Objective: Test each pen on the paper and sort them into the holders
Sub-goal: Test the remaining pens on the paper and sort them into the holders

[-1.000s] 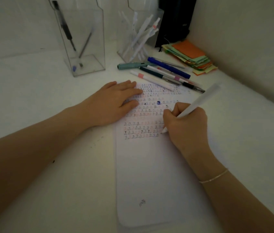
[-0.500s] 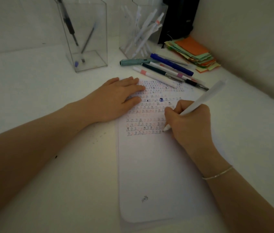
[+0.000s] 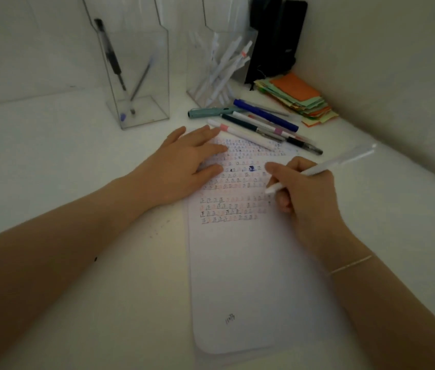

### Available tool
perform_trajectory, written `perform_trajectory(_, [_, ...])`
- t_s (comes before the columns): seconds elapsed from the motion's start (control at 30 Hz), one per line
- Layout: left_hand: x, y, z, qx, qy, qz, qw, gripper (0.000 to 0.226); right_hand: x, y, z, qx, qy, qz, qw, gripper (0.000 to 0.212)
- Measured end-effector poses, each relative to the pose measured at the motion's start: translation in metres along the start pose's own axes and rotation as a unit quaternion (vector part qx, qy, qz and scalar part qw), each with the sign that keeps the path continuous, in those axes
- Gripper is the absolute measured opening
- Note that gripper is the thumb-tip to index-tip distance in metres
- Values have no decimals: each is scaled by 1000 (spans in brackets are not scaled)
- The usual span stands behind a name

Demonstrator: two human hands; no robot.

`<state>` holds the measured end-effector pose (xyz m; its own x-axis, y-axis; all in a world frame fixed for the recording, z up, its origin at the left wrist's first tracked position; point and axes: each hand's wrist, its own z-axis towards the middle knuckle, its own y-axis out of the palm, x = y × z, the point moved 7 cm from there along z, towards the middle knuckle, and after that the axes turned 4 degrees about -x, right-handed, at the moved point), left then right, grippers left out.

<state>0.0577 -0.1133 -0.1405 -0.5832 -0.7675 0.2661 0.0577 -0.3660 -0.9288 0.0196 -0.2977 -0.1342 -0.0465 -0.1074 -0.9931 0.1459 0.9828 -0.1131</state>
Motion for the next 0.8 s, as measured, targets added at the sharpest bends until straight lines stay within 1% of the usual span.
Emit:
perform_trajectory(0.07, [13, -17, 0, 62, 38, -5, 997, 46, -9, -1, 7, -3, 15, 35, 999, 27])
perform_trajectory(0.1, [21, -24, 0, 77, 46, -45, 995, 45, -17, 2, 10, -11, 7, 36, 999, 27])
perform_trajectory(0.13, [29, -28, 0, 74, 47, -104, 991, 43, -26, 8, 13, -30, -5, 34, 999, 25])
perform_trajectory(0.17, [37, -28, 0, 55, 44, -171, 983, 42, -33, 15, 15, -53, -13, 35, 998, 21])
perform_trajectory(0.23, [49, -22, -1, 20, 30, -286, 958, 43, -43, 30, 17, -93, -13, 53, 994, 17])
perform_trajectory(0.3, [51, -21, -2, 29, 14, -333, 942, 39, -48, 38, 20, -98, -14, 48, 994, 13])
perform_trajectory(0.37, [46, -23, -1, 53, -11, -358, 932, 28, -53, 42, 22, -79, -38, -7, 996, 7])
perform_trajectory(0.43, [40, -27, 0, 71, -26, -387, 919, 20, -56, 47, 22, -72, -56, -26, 995, 25])
perform_trajectory(0.53, [29, -28, -1, 93, -52, -428, 898, 17, -59, 50, 26, -68, -63, -37, 995, 63])
perform_trajectory(0.6, [25, -26, 0, 90, -66, -426, 898, 17, -67, 45, 31, -34, -96, -27, 994, 76])
perform_trajectory(0.63, [24, -25, 0, 86, -73, -431, 895, 17, -71, 41, 33, -10, -122, -21, 992, 81])
perform_trajectory(0.7, [23, -24, 1, 81, -79, -445, 889, 16, -78, 37, 33, 29, -164, -32, 985, 81])
perform_trajectory(0.73, [22, -23, 2, 78, -82, -449, 886, 17, -79, 38, 32, 39, -177, -43, 982, 78])
perform_trajectory(0.8, [20, -21, 3, 69, -84, -448, 888, 18, -76, 42, 30, 44, -186, -56, 980, 65])
